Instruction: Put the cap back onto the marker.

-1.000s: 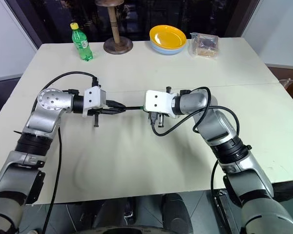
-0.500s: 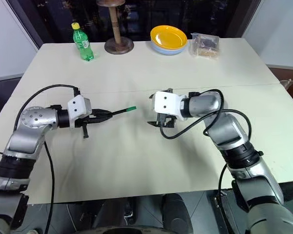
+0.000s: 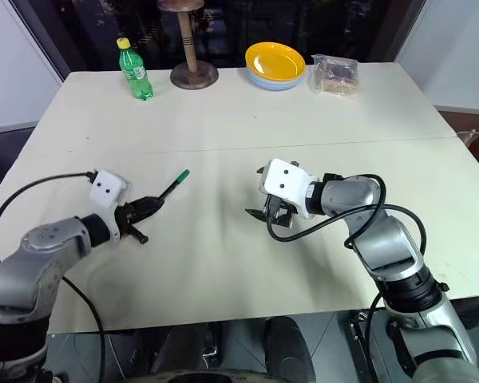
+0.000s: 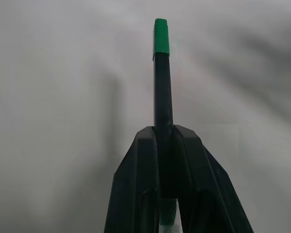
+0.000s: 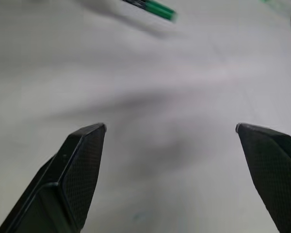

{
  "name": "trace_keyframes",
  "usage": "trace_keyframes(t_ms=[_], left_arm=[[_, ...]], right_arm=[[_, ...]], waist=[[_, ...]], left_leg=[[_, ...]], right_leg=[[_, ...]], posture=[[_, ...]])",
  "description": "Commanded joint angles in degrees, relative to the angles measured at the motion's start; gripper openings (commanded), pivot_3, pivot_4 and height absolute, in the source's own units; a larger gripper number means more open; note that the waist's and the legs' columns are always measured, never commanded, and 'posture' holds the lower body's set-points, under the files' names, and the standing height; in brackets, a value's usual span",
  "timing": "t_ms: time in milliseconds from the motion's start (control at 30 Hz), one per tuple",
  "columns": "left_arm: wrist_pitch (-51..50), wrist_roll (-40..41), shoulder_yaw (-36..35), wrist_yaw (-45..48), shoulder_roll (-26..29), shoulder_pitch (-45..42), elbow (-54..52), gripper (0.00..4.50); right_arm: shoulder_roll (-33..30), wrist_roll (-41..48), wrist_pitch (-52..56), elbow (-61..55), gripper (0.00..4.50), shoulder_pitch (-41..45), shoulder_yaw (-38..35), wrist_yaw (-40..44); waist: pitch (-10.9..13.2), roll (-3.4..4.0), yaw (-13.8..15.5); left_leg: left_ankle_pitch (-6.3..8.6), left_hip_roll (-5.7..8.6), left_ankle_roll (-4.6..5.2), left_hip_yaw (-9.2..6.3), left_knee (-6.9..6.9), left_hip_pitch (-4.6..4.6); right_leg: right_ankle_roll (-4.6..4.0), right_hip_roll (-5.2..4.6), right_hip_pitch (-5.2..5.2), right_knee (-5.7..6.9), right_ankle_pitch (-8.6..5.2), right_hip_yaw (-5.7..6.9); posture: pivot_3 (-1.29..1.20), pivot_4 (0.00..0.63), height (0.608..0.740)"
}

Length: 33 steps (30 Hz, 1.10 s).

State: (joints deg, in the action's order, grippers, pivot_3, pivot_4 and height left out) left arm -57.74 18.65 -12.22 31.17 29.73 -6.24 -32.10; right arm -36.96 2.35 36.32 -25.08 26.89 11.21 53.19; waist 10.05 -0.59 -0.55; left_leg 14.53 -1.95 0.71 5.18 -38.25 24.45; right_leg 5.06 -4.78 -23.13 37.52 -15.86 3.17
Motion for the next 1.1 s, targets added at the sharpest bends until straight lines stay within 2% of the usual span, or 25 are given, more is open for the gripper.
trace_keyframes(t_ms=[33,200,467,633,767,1100], left_arm=[[-7.7,1.83,-3.73,-4.85,-1.52,1.0,-6.9,0.0],[-12.43,2.07,-4.43,-9.15,-3.14,2.65,-9.58,0.0],[-14.01,1.99,-3.24,-13.45,-5.3,5.82,-9.86,0.0],[-13.73,2.91,-3.59,-13.87,-5.78,5.82,-10.08,2.23],[-13.09,3.75,-4.21,-14.24,-6.06,5.31,-11.69,4.35],[-12.06,4.97,-8.45,-19.77,-9.48,10.09,-27.28,4.43]], right_arm=[[0.03,1.27,0.56,-3.02,4.43,-0.2,-1.25,-1.59],[0.0,2.11,1.05,-3.22,4.43,-0.36,-0.47,-2.69],[-0.91,3.09,0.82,-2.93,4.43,0.32,0.17,-2.72],[-1.62,3.47,0.35,-2.37,4.5,0.77,0.14,-2.23],[-2.69,4.15,-0.27,-1.65,4.5,0.93,-0.29,-1.3],[-6.25,11.58,0.03,1.76,4.5,1.0,-2.73,5.58]], waist=[[-0.01,-0.02,-0.04],[-0.01,-0.02,-0.06],[-0.02,-0.03,-0.08],[-0.02,-0.03,-0.03],[-0.02,-0.03,-0.06],[-0.02,-0.03,-0.14]], left_leg=[[0.0,0.01,-0.01,-0.02,0.0,0.0],[-0.01,0.01,-0.01,-0.07,0.0,-0.02],[0.0,0.03,-0.01,-0.07,0.01,-0.01],[0.0,0.05,-0.01,-0.09,0.02,-0.01],[0.0,0.07,-0.01,-0.1,0.02,-0.01],[0.02,0.06,0.0,-0.11,0.07,0.0]], right_leg=[[0.0,0.0,0.01,0.0,0.0,0.0],[-0.02,0.01,0.02,0.0,-0.01,0.0],[-0.05,-0.2,0.01,0.0,-0.02,0.0],[-0.11,-0.26,0.01,-0.01,-0.05,0.0],[-0.22,-0.31,0.01,-0.03,-0.1,0.0],[-0.27,-0.38,0.03,-0.17,-0.1,-0.02]], posture=[[0.0,0.15,0.74],[0.0,0.15,0.74],[0.0,0.15,0.74],[0.0,0.15,0.74],[0.0,0.15,0.74],[0.0,0.15,0.74]])
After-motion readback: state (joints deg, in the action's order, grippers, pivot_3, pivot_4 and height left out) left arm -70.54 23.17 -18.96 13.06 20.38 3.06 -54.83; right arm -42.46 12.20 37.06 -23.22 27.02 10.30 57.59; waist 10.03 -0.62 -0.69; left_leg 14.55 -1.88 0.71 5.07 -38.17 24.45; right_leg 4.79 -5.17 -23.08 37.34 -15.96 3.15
